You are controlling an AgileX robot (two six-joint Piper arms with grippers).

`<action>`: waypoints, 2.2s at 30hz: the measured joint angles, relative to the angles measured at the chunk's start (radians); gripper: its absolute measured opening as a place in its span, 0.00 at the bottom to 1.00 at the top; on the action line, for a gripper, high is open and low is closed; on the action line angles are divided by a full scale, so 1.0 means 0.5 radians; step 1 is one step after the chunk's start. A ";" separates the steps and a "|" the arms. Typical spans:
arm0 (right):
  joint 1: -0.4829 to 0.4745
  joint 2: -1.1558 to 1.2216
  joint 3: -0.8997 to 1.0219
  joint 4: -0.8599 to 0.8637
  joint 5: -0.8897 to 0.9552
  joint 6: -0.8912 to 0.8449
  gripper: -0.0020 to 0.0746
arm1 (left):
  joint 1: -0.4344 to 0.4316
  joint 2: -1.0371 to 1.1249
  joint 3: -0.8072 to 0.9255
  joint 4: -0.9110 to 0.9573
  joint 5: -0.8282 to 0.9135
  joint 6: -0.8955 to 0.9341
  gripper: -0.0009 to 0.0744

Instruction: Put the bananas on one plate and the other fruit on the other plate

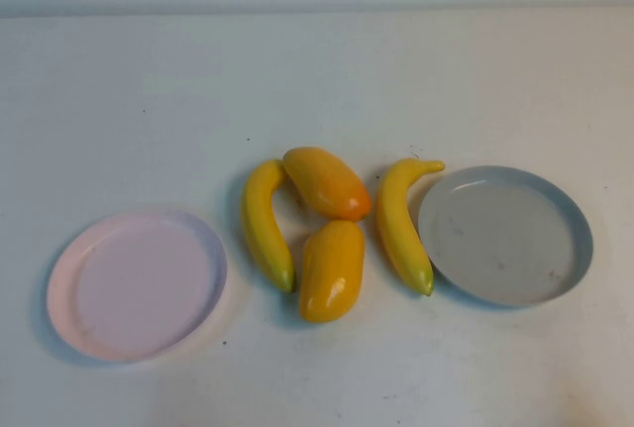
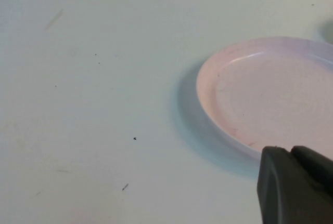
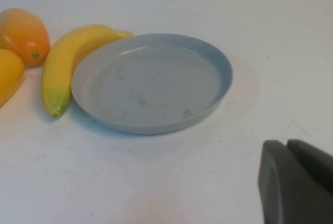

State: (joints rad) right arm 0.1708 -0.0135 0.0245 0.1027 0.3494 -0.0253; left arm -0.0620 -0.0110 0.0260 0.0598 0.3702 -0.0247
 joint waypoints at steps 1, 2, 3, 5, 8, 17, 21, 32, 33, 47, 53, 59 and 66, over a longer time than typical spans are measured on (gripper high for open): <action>0.000 0.000 0.000 0.000 0.000 0.000 0.00 | 0.000 0.000 0.000 0.000 -0.013 0.000 0.01; 0.000 0.000 0.000 0.000 0.000 0.000 0.00 | 0.000 0.000 0.000 0.000 -0.018 0.000 0.01; 0.000 0.000 0.000 0.000 0.000 0.000 0.00 | 0.000 0.000 0.000 0.000 -0.028 0.000 0.01; 0.000 0.000 0.000 0.000 0.000 0.000 0.00 | 0.000 0.000 0.000 0.000 -0.042 0.000 0.01; 0.000 0.000 0.000 0.000 0.000 0.000 0.00 | 0.000 0.000 0.000 -0.039 -0.053 -0.013 0.01; 0.000 0.000 0.000 0.000 0.000 0.000 0.00 | 0.000 0.000 0.000 -0.392 -0.247 -0.386 0.01; 0.000 0.000 0.000 0.000 0.000 0.000 0.00 | 0.000 0.000 0.000 -0.518 -0.425 -0.562 0.01; 0.000 0.000 0.000 0.000 0.000 0.000 0.00 | 0.000 0.039 -0.195 -0.579 -0.261 -0.635 0.01; 0.000 0.000 0.000 0.000 0.000 0.000 0.00 | 0.000 0.079 -0.269 -0.580 -0.183 -0.625 0.01; 0.000 0.000 0.000 0.000 0.000 0.000 0.00 | 0.000 1.377 -1.350 -0.637 0.951 0.049 0.01; 0.000 0.000 0.000 0.000 0.000 0.000 0.00 | -0.018 1.947 -1.642 -0.921 0.992 0.547 0.01; 0.000 0.000 0.000 0.000 0.000 0.000 0.00 | -0.306 2.491 -1.962 -0.883 1.010 0.506 0.01; 0.000 0.000 0.000 0.000 0.000 0.000 0.00 | -0.815 2.997 -2.379 -0.597 1.108 0.238 0.01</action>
State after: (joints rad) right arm 0.1708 -0.0135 0.0245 0.1027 0.3494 -0.0253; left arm -0.4698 1.4873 -1.1634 -0.2388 0.9242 0.0945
